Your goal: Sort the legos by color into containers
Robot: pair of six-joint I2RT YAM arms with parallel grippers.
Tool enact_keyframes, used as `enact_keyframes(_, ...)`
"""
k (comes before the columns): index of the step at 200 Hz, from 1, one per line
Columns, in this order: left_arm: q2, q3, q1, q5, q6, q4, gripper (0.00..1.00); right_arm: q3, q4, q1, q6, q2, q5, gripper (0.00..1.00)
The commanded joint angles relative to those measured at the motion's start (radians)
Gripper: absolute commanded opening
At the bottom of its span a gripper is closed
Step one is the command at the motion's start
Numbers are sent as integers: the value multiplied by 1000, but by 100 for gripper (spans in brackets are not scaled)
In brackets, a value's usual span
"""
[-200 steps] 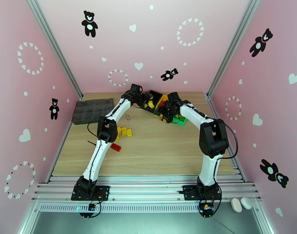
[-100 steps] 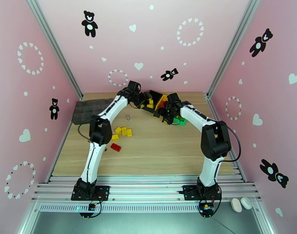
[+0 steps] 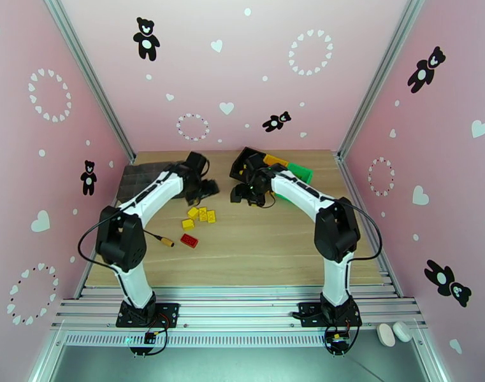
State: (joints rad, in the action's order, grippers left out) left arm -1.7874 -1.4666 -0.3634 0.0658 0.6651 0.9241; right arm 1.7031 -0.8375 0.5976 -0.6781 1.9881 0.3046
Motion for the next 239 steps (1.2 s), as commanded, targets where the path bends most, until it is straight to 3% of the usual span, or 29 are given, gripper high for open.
enact_keyframes(1, 95, 99, 20, -84, -27, 31, 82, 39, -57, 35, 25, 35, -38, 78)
enact_keyframes(68, 109, 277, 78, -52, -50, -33, 74, 50, -49, 109, -2, 62, -44, 78)
enact_keyframes(153, -18, 284, 101, 7, -85, -105, 64, 44, -57, 114, -13, 51, -61, 78)
enact_keyframes(214, -62, 279, 105, 1, -97, -104, 52, 48, -48, 113, -17, 59, -62, 78)
enact_keyframes(239, -79, 275, 105, 14, -105, -100, 40, 48, -43, 114, -17, 58, -70, 77)
